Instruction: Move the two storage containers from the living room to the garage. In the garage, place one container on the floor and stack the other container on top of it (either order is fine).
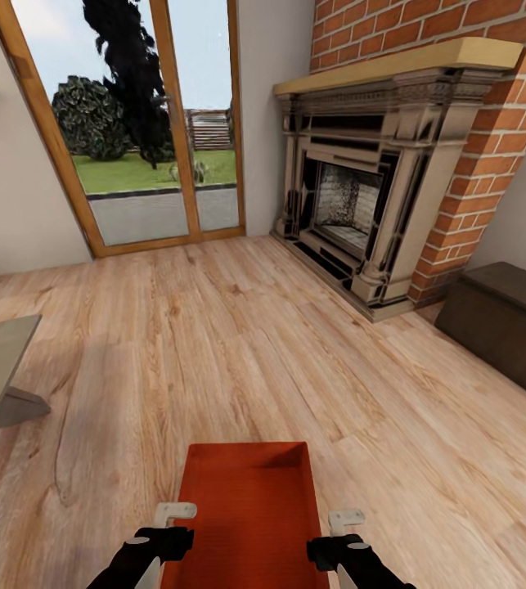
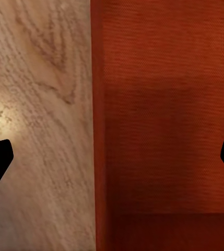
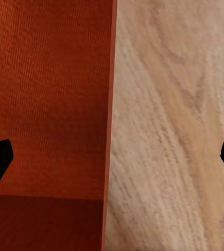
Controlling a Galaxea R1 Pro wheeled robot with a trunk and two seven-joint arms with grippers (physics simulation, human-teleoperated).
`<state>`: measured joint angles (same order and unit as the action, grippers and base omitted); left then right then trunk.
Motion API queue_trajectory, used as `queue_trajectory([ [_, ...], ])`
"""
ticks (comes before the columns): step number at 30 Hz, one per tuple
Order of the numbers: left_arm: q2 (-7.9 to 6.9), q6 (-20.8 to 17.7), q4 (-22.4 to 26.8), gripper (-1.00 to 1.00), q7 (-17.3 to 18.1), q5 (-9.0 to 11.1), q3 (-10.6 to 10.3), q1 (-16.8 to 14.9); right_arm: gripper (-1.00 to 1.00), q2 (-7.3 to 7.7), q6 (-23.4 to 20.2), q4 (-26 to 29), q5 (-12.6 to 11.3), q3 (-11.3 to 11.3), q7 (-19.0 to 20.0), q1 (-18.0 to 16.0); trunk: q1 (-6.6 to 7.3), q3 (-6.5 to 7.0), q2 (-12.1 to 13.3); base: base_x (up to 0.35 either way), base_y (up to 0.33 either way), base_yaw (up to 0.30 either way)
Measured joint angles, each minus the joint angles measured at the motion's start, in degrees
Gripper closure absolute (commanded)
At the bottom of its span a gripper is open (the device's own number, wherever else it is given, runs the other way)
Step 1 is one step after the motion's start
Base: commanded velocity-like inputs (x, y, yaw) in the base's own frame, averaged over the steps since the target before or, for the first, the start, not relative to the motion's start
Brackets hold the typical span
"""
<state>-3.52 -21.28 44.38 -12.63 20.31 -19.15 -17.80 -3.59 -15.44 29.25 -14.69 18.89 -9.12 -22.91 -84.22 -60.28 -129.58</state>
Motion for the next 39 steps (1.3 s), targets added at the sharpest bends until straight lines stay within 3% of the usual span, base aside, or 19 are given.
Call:
queue_trajectory([
  [9,0.0,0.01,0.0,-1.0,0.0,0.01,0.0,-0.01,-1.0,-0.01,0.04,0.0,0.0,0.02,0.0,0.0,0.0,-0.21,0.0,0.0,0.0,0.0],
  [32,-0.09,0.35,0.07,-1.0,-0.09,0.01,0.13,-0.01,-1.0,0.02,0.29,0.05,0.08,0.0,0.0,0.0,0.0,-2.26,0.0,0.0,0.0,0.0],
  [39,-0.09,0.4,0.07,-1.0,-0.09,0.01,1.31,-0.01,-1.0,0.02,0.46,0.04,0.09,0.0,0.0,0.0,0.0,-2.9,0.0,0.0,0.0,0.0],
])
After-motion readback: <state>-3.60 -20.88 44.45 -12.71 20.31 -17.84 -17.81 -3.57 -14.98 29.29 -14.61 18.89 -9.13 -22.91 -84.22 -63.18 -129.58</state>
